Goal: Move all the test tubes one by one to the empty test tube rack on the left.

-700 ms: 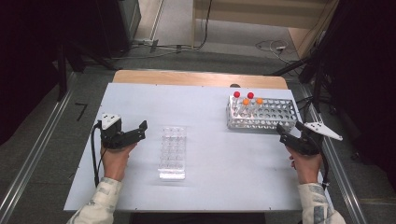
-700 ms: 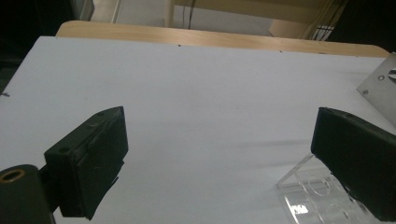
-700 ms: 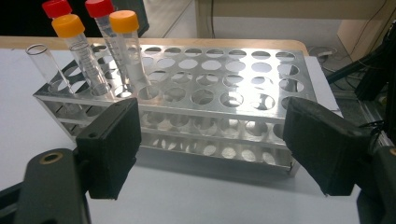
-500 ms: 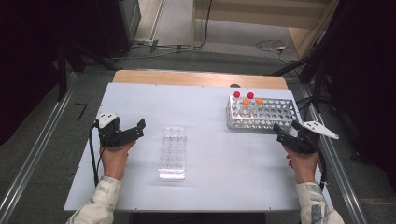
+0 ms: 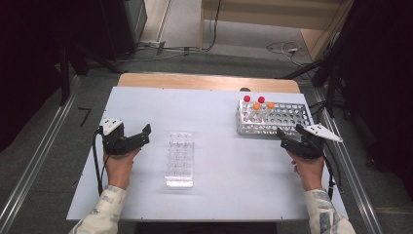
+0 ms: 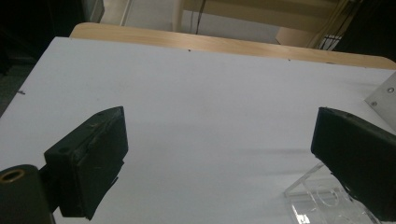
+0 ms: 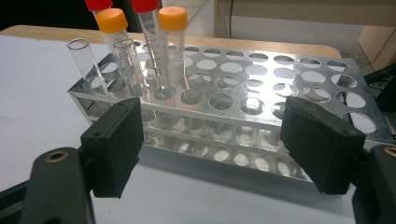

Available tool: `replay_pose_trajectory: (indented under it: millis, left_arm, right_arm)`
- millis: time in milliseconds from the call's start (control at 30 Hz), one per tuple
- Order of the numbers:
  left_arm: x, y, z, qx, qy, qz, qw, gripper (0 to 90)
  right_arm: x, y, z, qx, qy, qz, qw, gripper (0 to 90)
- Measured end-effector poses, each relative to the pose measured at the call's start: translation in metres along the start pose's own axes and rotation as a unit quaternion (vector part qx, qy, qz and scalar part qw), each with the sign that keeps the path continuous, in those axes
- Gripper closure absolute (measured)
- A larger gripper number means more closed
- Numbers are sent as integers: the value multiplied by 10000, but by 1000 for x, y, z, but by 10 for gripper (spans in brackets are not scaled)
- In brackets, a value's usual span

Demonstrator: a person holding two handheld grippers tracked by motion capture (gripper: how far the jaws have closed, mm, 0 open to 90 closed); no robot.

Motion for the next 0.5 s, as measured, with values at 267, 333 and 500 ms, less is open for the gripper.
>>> replay_pose_trajectory:
  millis: [267,333,500]
  left_arm:
    - [-1,-1,5,-23,156,27,9999,45]
    - [-1,-1,5,-33,188,16,9998,46]
    - [-1,-1,4,-103,233,22,9997,46]
  right_arm:
    - [-4,4,-9,-80,-41,45,9999,209]
    - [-5,4,-11,-88,-47,49,9999,209]
    - [-5,6,-15,-96,-107,36,9999,212]
Point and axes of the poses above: each handheld gripper's, and its own axes: y roughly forward along the jaws, x roughly out of its underside, z roughly to its right, the point moved 10 cm from there along y, roughly forward along the jaws, and after that the axes turned 6 degrees about x, right-handed, at the moved point
